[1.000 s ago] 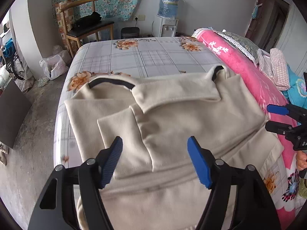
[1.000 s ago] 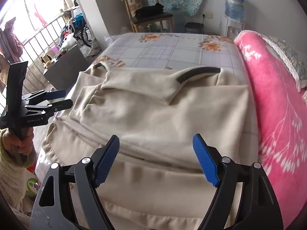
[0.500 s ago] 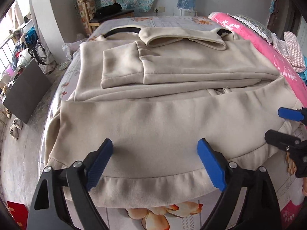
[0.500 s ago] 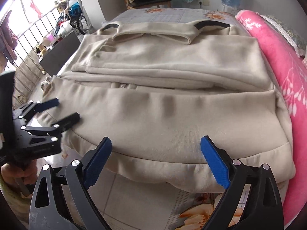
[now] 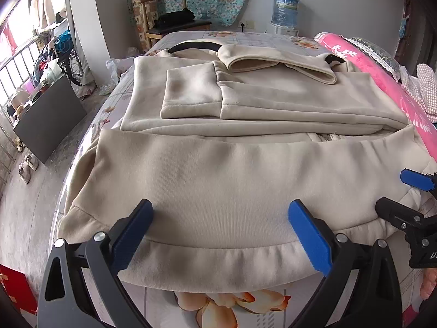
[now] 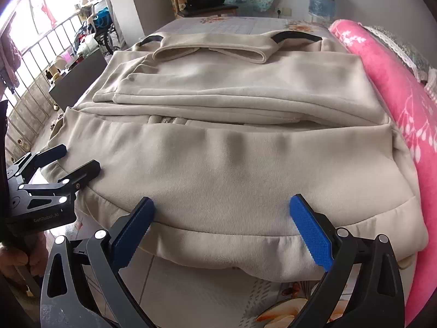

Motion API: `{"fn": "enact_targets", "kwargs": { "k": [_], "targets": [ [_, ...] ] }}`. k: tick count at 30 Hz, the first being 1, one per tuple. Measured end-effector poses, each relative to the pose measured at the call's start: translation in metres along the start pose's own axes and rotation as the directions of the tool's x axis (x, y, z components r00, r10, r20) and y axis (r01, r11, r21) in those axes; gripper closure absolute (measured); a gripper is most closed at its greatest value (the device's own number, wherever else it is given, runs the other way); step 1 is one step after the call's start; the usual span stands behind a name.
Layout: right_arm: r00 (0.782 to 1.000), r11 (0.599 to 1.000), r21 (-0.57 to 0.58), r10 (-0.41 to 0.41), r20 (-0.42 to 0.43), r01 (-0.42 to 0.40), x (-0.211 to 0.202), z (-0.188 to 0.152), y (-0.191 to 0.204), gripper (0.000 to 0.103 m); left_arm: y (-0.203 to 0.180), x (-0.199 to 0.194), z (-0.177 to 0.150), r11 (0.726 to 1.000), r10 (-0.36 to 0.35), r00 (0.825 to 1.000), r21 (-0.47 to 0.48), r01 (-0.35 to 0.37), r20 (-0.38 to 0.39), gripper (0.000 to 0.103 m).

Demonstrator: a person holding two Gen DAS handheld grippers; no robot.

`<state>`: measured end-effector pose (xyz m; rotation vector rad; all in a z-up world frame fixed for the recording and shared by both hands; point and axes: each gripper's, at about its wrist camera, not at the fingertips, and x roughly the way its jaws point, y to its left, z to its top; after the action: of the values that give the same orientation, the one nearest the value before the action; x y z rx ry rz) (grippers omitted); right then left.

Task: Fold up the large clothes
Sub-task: 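Move both open tools back to the jacket's bottom fold edge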

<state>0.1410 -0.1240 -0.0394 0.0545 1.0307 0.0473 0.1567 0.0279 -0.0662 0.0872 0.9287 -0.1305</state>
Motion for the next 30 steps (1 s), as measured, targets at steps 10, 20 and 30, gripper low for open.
{"fn": "enact_targets", "kwargs": {
  "k": [10, 20, 30],
  "targets": [
    [1.000, 1.000, 0.012, -0.017, -0.009, 0.018, 0.0011, 0.0007, 0.0011, 0.008, 0.0000, -0.0001, -0.0006, 1.000, -0.001, 1.000, -0.012, 0.001, -0.011, 0.005],
    [0.999, 0.999, -0.014, -0.032, -0.026, 0.031, 0.0026, 0.0008, 0.0028, 0.008, 0.0003, 0.0006, 0.0014, 1.000, 0.003, 1.000, -0.024, -0.004, -0.025, 0.005],
    [0.999, 0.999, 0.007, -0.033, -0.025, 0.033, 0.0017, 0.0011, 0.0015, 0.008, 0.0009, 0.0011, 0.0014, 1.000, 0.008, 1.000, -0.030, -0.008, -0.022, 0.005]
  ]
}}
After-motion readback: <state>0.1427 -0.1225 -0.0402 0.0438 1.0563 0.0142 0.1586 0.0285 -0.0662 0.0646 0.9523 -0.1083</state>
